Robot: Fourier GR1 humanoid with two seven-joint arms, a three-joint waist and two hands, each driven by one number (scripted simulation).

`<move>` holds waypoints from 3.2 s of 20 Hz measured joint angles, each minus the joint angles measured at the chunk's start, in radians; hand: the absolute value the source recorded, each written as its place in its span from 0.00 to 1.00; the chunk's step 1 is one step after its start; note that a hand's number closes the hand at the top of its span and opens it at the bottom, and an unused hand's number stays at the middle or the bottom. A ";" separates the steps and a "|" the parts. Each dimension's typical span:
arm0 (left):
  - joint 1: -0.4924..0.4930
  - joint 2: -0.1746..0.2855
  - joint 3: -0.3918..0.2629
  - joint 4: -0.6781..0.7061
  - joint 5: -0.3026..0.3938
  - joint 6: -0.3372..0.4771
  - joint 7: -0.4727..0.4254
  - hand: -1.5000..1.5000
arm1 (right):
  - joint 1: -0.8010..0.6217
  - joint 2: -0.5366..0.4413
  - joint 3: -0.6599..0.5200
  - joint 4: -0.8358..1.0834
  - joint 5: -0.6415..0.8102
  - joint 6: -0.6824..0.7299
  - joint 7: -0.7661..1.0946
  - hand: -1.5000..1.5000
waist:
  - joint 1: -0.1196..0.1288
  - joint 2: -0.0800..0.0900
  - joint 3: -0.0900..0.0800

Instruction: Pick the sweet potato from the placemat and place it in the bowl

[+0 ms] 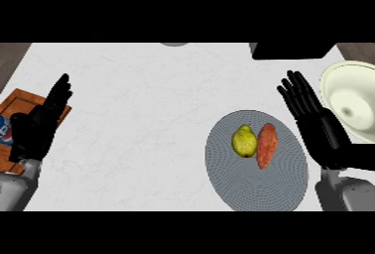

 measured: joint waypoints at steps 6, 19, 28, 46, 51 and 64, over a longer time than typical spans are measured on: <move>-0.033 -0.026 0.019 -0.028 -0.045 0.049 -0.019 0.50 | 0.011 -0.084 -0.122 0.169 -0.238 0.324 -0.120 1.00 | 0.031 0.003 0.007; -0.041 -0.087 0.007 -0.049 -0.077 0.090 -0.015 0.50 | -0.012 -0.325 -0.295 0.639 0.011 0.511 -0.607 0.00 | 0.048 0.005 0.007; -0.045 -0.105 0.017 -0.052 -0.097 0.090 0.003 0.50 | -0.121 -0.478 -0.132 0.630 0.286 0.465 -0.593 0.00 | 0.047 -0.003 0.004; -0.024 -0.166 0.056 -0.061 -0.177 0.058 0.024 0.50 | -0.259 -0.391 0.136 0.513 0.591 0.566 -0.402 0.00 | 0.031 -0.007 0.002; -0.013 -0.191 0.064 -0.086 -0.209 0.055 0.043 0.50 | -0.250 -0.350 0.173 0.510 0.689 0.554 -0.338 0.00 | 0.030 -0.007 0.002; 0.006 -0.252 0.148 -0.091 -0.264 -0.034 0.040 0.50 | -0.272 -0.190 0.152 0.672 0.886 0.489 -0.376 0.00 | 0.031 -0.006 0.003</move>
